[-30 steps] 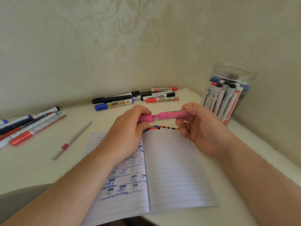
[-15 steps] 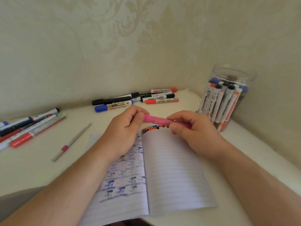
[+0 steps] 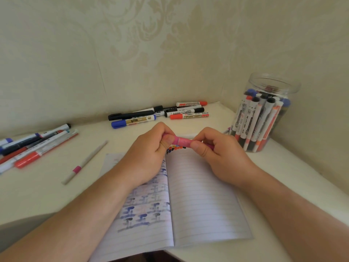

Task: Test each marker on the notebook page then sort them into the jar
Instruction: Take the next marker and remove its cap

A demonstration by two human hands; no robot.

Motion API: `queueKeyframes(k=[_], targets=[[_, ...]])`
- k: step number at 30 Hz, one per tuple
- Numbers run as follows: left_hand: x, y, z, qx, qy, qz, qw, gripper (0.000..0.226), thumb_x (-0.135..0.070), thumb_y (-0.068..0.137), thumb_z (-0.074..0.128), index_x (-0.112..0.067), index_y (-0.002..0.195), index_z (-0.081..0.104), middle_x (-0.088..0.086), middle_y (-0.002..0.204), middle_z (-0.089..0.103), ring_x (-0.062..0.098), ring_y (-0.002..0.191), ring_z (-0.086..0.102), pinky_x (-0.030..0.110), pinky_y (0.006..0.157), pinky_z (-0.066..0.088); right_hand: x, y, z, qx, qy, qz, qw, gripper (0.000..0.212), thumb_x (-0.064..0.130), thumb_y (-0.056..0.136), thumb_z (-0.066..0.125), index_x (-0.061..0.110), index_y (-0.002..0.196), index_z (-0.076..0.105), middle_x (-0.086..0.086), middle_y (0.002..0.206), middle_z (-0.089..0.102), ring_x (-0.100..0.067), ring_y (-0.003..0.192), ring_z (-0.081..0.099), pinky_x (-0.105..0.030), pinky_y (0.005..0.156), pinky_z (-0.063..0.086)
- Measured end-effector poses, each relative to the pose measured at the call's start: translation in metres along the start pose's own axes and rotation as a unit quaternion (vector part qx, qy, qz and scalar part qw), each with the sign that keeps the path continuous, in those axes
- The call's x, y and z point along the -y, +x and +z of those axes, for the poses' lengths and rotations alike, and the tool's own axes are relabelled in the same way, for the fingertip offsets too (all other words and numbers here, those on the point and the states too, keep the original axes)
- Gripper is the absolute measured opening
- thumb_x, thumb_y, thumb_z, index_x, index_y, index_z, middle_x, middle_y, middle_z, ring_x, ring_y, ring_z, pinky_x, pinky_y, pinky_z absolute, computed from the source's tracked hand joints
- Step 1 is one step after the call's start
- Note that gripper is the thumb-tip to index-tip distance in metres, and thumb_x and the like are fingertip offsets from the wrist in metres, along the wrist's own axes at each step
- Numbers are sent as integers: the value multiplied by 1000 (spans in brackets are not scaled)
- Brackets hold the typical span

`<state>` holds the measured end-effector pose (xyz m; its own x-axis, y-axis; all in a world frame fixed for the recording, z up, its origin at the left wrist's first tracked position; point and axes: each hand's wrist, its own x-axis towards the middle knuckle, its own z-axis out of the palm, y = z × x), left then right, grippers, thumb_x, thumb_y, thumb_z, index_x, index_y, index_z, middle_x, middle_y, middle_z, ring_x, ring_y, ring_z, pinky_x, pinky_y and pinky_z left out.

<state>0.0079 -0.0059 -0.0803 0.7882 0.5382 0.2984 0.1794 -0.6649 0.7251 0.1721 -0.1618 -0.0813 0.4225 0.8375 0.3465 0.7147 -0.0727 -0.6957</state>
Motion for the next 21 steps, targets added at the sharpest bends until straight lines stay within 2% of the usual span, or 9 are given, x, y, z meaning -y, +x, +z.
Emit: queueKeyframes(k=[5, 9, 12, 14, 16, 18, 21], targets=[[1, 3, 1, 12, 18, 10, 1000, 15, -38, 107, 44, -31, 103, 56, -12, 84, 62, 2, 79, 56, 27, 67, 43, -2, 1, 4, -5, 14, 12, 1000, 14, 38, 100, 66, 33, 87, 64, 17, 59, 53, -4, 57, 42, -22, 55, 32], [-7, 6, -1, 62, 109, 43, 991, 11, -42, 106, 46, -35, 107, 54, -10, 92, 62, 8, 85, 57, 34, 75, 47, -5, 5, 2, -26, 57, 34, 997, 11, 42, 95, 71, 32, 89, 72, 0, 67, 60, -6, 64, 47, -35, 62, 41], [-2, 4, -14, 88, 185, 56, 977, 22, -49, 104, 45, -37, 115, 59, -11, 98, 56, 14, 94, 56, 37, 81, 47, 0, 1, 1, -39, 87, 45, 994, 30, 62, 81, 68, 36, 94, 74, 15, 61, 53, -2, 59, 46, -23, 58, 40], [11, -6, -33, 44, 176, 25, 983, 31, -52, 103, 44, -34, 118, 64, -10, 103, 52, 13, 100, 53, 35, 86, 45, -1, -1, 0, -54, 121, 58, 990, 36, 70, 82, 64, 41, 103, 72, 15, 69, 57, -5, 65, 52, -23, 64, 44], [28, -25, -56, -22, 207, -18, 978, 37, -53, 104, 41, -32, 119, 67, -8, 106, 54, 15, 104, 53, 37, 90, 45, -4, 0, -1, -73, 166, 83, 980, 38, 73, 85, 65, 43, 107, 70, 4, 79, 62, -10, 67, 53, -35, 68, 44], [46, -47, -77, -70, 289, -55, 953, 40, -53, 104, 41, -31, 121, 70, -5, 108, 58, 21, 106, 53, 40, 91, 45, -3, 1, 0, -77, 192, 103, 973, 45, 74, 78, 59, 40, 106, 70, 1, 79, 60, -11, 65, 51, -37, 67, 42], [61, -73, -96, -76, 376, -78, 920, 38, -55, 103, 44, -35, 116, 73, -4, 105, 65, 26, 105, 55, 41, 89, 45, 0, 1, 2, -68, 201, 107, 971, 50, 73, 76, 58, 34, 104, 71, 4, 75, 58, -9, 61, 47, -34, 65, 38]])
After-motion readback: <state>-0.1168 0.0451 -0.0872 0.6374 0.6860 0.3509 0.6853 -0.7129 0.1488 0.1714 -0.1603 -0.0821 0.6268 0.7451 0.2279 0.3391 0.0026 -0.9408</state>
